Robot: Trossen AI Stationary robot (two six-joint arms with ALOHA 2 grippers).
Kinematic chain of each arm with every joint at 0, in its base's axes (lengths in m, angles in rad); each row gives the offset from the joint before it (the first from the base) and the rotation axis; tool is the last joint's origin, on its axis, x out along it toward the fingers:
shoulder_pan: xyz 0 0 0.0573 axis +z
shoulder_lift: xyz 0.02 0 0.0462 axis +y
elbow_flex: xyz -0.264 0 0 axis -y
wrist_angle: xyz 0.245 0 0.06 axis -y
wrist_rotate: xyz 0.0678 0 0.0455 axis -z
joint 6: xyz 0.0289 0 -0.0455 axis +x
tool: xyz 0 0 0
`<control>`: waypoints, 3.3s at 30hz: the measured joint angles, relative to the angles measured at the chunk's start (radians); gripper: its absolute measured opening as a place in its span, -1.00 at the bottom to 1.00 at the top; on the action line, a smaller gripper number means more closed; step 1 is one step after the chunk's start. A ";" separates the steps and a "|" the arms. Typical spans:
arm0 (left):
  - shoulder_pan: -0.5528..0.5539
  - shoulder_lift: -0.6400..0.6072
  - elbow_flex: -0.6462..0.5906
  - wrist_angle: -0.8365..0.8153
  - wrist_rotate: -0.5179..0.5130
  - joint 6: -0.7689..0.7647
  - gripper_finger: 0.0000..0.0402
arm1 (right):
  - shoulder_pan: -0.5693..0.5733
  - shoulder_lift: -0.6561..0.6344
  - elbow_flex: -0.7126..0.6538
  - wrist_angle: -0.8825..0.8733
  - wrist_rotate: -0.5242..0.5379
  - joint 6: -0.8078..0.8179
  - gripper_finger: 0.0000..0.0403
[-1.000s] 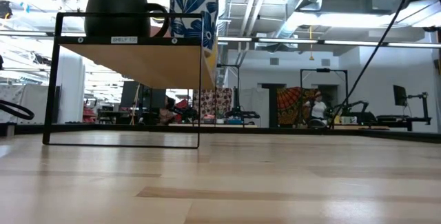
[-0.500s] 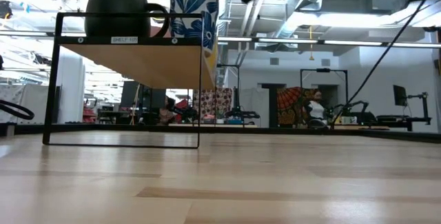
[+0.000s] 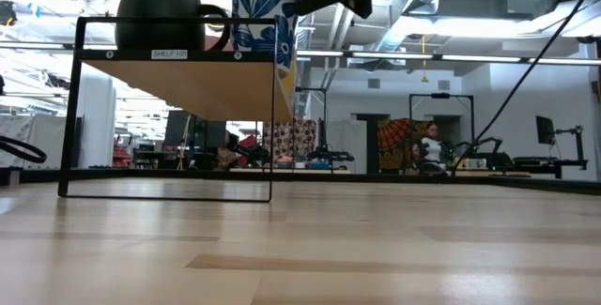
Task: Place coffee mugs
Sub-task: Put the white-blue mug on the shelf, then return to Home Position
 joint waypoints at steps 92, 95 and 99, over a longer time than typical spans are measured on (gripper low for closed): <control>0.092 -0.800 -0.711 -0.034 0.044 0.044 -1.00 | -0.017 -0.327 0.000 -0.428 0.126 0.125 -0.87; 0.091 -0.798 -0.711 -0.084 -0.010 0.031 -1.00 | -0.017 -0.327 0.000 -0.425 0.126 0.131 -0.80; 0.091 -0.799 -0.711 -0.106 -0.118 0.040 -1.00 | -0.017 -0.327 0.000 -0.426 0.125 0.141 -0.84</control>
